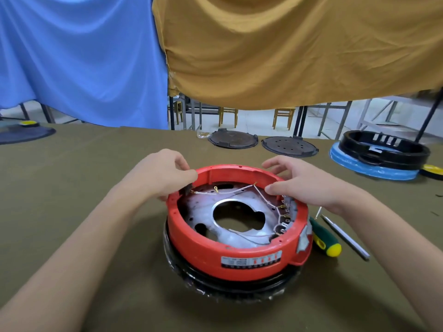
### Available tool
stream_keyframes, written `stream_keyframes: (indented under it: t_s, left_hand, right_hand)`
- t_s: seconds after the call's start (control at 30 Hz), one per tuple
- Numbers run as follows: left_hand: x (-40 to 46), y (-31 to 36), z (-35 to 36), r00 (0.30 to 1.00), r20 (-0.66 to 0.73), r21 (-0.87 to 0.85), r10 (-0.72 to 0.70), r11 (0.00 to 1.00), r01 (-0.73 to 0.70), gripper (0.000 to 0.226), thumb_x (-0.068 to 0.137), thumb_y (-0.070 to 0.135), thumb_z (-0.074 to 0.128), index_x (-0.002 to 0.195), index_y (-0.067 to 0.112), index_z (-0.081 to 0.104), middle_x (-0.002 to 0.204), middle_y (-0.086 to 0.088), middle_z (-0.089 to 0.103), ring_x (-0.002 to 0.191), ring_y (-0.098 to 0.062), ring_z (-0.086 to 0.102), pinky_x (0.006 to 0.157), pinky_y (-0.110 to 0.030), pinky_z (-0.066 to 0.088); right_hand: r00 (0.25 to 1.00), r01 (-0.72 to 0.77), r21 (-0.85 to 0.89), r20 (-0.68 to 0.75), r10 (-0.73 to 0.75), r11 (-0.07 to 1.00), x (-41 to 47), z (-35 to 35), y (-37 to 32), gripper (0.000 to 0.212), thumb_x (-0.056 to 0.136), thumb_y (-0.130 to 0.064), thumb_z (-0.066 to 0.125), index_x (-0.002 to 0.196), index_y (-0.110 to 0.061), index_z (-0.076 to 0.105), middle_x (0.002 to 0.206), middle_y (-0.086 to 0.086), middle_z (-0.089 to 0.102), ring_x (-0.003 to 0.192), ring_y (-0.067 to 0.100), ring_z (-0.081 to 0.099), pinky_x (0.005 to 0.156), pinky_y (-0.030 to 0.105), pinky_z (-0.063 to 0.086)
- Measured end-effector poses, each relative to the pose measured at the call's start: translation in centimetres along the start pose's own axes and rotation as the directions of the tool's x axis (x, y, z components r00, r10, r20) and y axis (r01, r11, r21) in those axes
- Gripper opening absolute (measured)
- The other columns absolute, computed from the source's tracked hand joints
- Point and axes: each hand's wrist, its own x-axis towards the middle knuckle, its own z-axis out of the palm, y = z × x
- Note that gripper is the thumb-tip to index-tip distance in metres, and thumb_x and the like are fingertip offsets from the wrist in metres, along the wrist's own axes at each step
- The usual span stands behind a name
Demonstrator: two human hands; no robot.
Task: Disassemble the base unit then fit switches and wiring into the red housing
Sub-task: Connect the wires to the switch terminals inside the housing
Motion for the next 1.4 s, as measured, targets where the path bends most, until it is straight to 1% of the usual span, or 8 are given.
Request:
stream_keyframes:
  t_s: [0.1,0.23,0.33,0.43,0.63,1.13,1.27,1.4]
  left_hand:
    - [0.3,-0.1,0.0,0.995,-0.093,0.165,0.038,0.986,-0.022,0.033,0.086,0.062,0.059,0.077,0.030,0.061,0.075,0.011,0.064,0.076,-0.015,0.062,0.061,-0.027,0.045]
    - [0.1,0.0,0.5,0.997,-0.010,-0.042,0.080,0.996,-0.080,0.025,0.088,0.051,0.065,0.083,0.027,0.071,0.075,0.008,0.070,0.082,-0.019,0.067,0.087,-0.037,0.052]
    - [0.3,-0.3,0.4,0.997,0.057,-0.107,0.057,0.993,-0.051,0.025,0.083,0.034,0.071,0.069,0.015,0.066,0.059,0.002,0.068,0.059,-0.020,0.065,0.062,-0.029,0.053]
    - [0.4,-0.2,0.5,0.988,0.153,-0.072,0.022,0.997,-0.011,0.032,0.081,0.038,0.070,0.066,0.013,0.056,0.050,0.004,0.059,0.045,-0.016,0.056,0.044,-0.022,0.044]
    - [0.5,-0.1,1.3,0.980,0.175,-0.138,0.094,0.988,-0.070,0.033,0.091,0.050,0.063,0.089,0.017,0.063,0.090,-0.014,0.070,0.059,-0.022,0.063,0.051,-0.029,0.052]
    - [0.6,-0.3,1.5,0.964,0.244,-0.218,0.103,0.975,-0.049,0.035,0.094,0.041,0.062,0.073,0.016,0.049,0.080,-0.020,0.062,0.059,-0.027,0.056,0.053,-0.030,0.047]
    - [0.6,-0.3,1.4,0.968,0.227,-0.180,0.103,0.982,-0.062,0.035,0.094,0.041,0.062,0.072,0.017,0.051,0.073,-0.010,0.057,0.056,-0.025,0.057,0.047,-0.027,0.046]
    - [0.6,-0.3,1.3,0.967,0.238,-0.169,0.094,0.984,-0.054,0.034,0.093,0.041,0.061,0.073,0.017,0.051,0.071,-0.006,0.055,0.055,-0.024,0.057,0.048,-0.028,0.046]
  right_hand:
    - [0.991,-0.075,0.041,0.115,0.070,0.996,-0.3,-0.5,-0.1,0.051,0.085,-0.017,0.068,0.126,-0.040,0.049,0.116,-0.009,0.056,0.088,0.014,0.071,0.071,0.028,0.060]
    - [0.991,-0.079,0.071,0.117,0.070,0.994,-0.3,-0.4,-0.3,0.057,0.082,-0.004,0.064,0.126,-0.037,0.050,0.114,-0.004,0.059,0.084,0.019,0.072,0.063,0.028,0.059]
    - [0.998,-0.060,0.048,0.003,0.060,0.997,0.2,0.2,-0.2,0.059,0.077,0.004,0.064,0.124,-0.030,0.054,0.111,-0.002,0.065,0.088,0.023,0.071,0.080,0.042,0.060]
    - [0.998,-0.048,0.101,0.036,0.045,0.994,0.2,-0.1,-0.2,0.053,0.081,-0.001,0.068,0.123,-0.030,0.057,0.108,-0.001,0.070,0.087,0.020,0.073,0.078,0.034,0.059]
    - [0.981,-0.092,-0.106,0.160,0.108,0.990,-0.6,-0.8,-0.4,0.058,0.080,-0.011,0.074,0.130,-0.029,0.051,0.115,-0.003,0.066,0.099,0.018,0.069,0.091,0.040,0.056]
    - [0.976,-0.069,-0.152,0.196,0.098,0.986,-1.2,-0.4,-0.7,0.050,0.079,-0.001,0.065,0.123,-0.021,0.053,0.109,0.014,0.066,0.096,0.031,0.067,0.081,0.048,0.058]
    - [0.960,-0.067,-0.143,0.261,0.103,0.988,-1.4,-0.7,-0.6,0.078,0.076,-0.005,0.073,0.141,-0.030,0.037,0.120,0.007,0.062,0.098,0.027,0.068,0.087,0.049,0.057]
    - [0.950,-0.046,-0.104,0.302,0.076,0.994,-1.6,-0.8,-0.7,0.070,0.073,0.004,0.068,0.117,-0.045,0.044,0.105,0.008,0.067,0.065,0.016,0.070,0.058,0.033,0.059]
